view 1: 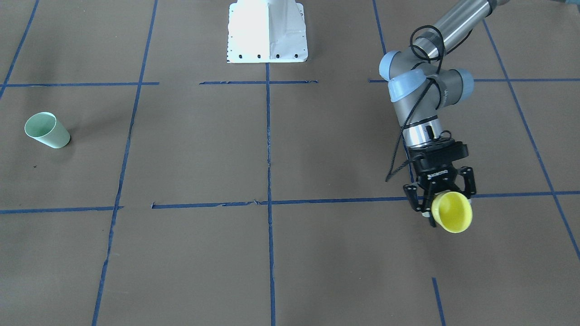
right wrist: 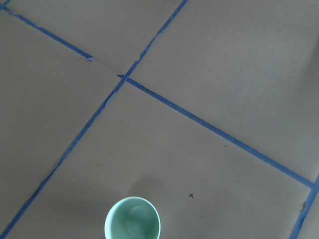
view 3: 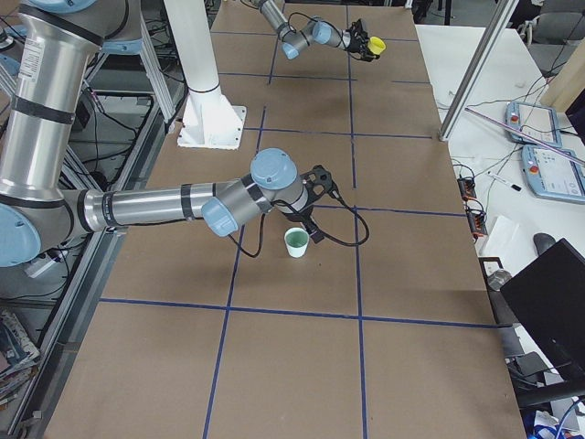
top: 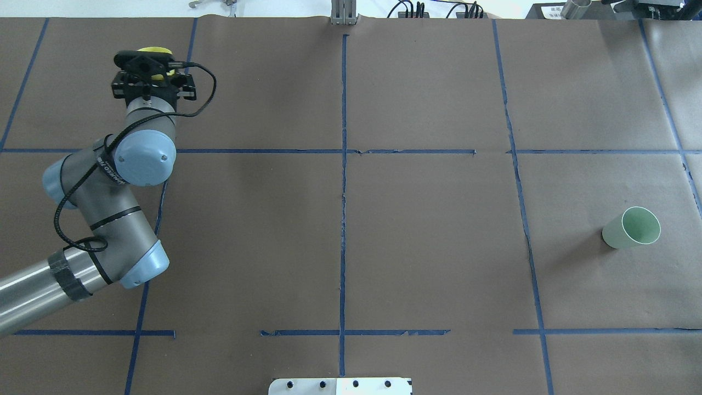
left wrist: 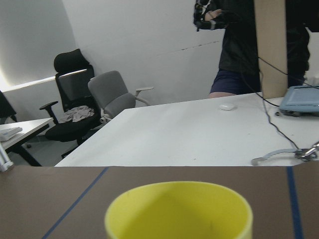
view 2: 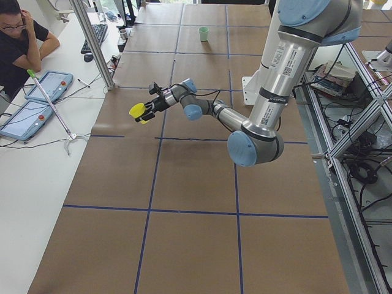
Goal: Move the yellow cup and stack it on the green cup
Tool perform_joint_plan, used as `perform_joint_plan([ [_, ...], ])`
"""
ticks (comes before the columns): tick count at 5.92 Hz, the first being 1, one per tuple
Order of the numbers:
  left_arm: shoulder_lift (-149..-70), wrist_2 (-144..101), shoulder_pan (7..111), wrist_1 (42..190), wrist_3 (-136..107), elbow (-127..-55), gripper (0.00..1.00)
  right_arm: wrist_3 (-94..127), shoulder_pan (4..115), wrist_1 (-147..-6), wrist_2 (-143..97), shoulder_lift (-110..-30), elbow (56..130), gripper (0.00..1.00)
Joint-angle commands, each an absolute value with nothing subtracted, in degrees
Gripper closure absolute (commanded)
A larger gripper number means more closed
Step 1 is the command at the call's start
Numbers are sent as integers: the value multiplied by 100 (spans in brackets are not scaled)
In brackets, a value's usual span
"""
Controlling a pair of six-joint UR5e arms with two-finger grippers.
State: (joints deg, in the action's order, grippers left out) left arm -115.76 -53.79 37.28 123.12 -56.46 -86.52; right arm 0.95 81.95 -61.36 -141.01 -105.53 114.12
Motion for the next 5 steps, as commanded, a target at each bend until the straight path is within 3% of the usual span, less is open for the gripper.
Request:
perform_joint_plan([
  [1, -11777, -6760, 3438, 13954, -5046, -8588, 93, 1187, 8078, -6152, -14124, -9944, 11408, 0],
  [3, -12162, -7197, 2999, 14719, -4366, -8534, 92, 2108, 7526, -6466, -14159, -9258, 11313, 0],
  [5, -12216, -7216, 2489, 15371, -3894, -8516, 92, 3137, 6956, -7590, -14142, -8031, 11356, 0],
])
